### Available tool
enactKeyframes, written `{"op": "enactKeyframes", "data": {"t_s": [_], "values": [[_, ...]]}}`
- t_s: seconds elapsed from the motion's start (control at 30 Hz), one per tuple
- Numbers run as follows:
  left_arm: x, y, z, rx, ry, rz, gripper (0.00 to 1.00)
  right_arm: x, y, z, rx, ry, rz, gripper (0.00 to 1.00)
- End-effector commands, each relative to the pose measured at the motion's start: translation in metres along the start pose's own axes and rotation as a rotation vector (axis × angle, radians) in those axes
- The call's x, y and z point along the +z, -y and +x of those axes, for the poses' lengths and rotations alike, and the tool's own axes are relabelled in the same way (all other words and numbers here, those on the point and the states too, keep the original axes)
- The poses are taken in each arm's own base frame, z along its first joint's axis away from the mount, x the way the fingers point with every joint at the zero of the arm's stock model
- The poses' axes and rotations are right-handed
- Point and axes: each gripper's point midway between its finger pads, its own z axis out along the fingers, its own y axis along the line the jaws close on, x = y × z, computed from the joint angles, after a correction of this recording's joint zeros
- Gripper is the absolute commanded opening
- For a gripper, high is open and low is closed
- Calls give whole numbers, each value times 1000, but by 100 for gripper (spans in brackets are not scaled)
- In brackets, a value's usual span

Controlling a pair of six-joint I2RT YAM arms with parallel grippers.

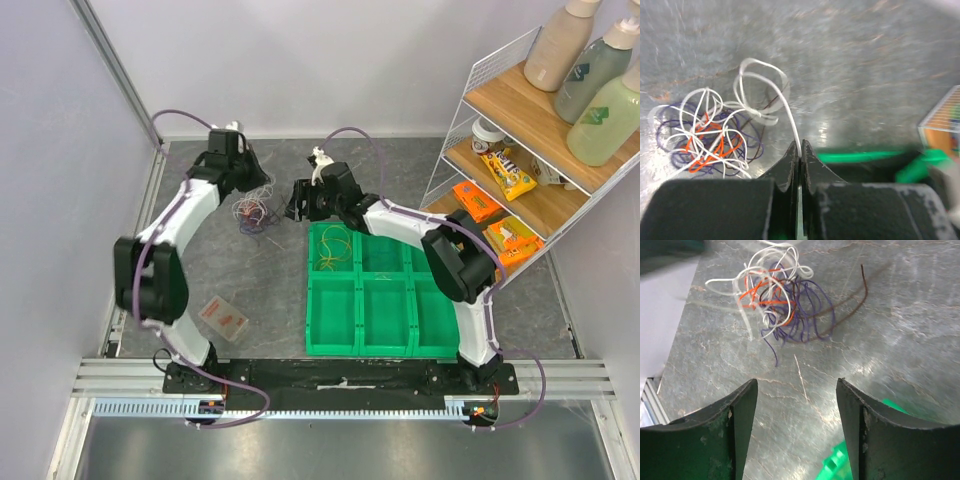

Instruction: Untangle the cables

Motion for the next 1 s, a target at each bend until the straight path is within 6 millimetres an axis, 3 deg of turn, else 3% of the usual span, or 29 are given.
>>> {"op": "enactKeyframes", "data": {"t_s": [0.0, 0.1, 0.23, 0.47, 0.5, 0.57, 0.63, 0.7, 0.73, 0.87, 0.97], "values": [[-98, 42, -45, 68, 197, 176, 2, 19, -30, -29, 60, 78, -114, 73], [-132, 54, -48, 66, 252, 246, 2, 26, -55, -40, 89, 115, -214, 78], [-168, 72, -54, 59, 288, 336, 2, 37, -78, -38, 92, 149, -283, 83], [-210, 110, -64, 62, 296, 513, 2, 65, -113, -23, 128, 146, -361, 82], [-224, 121, -69, 67, 306, 552, 1, 76, -107, -18, 132, 132, -306, 78], [-255, 140, -81, 81, 345, 623, 2, 99, -84, 3, 172, 84, -189, 51], [-297, 161, -95, 116, 397, 695, 2, 116, -74, 6, 186, 75, -146, 37], [-349, 179, -111, 172, 485, 744, 2, 129, -53, 12, 185, 63, -47, 31], [-384, 188, -121, 211, 562, 763, 2, 133, -45, 9, 171, 68, -19, 31], [-465, 192, -140, 251, 772, 735, 2, 135, -26, -6, 166, 102, 30, 27], [-505, 192, -149, 240, 887, 720, 2, 134, -10, -19, 133, 129, 66, 26]]}}
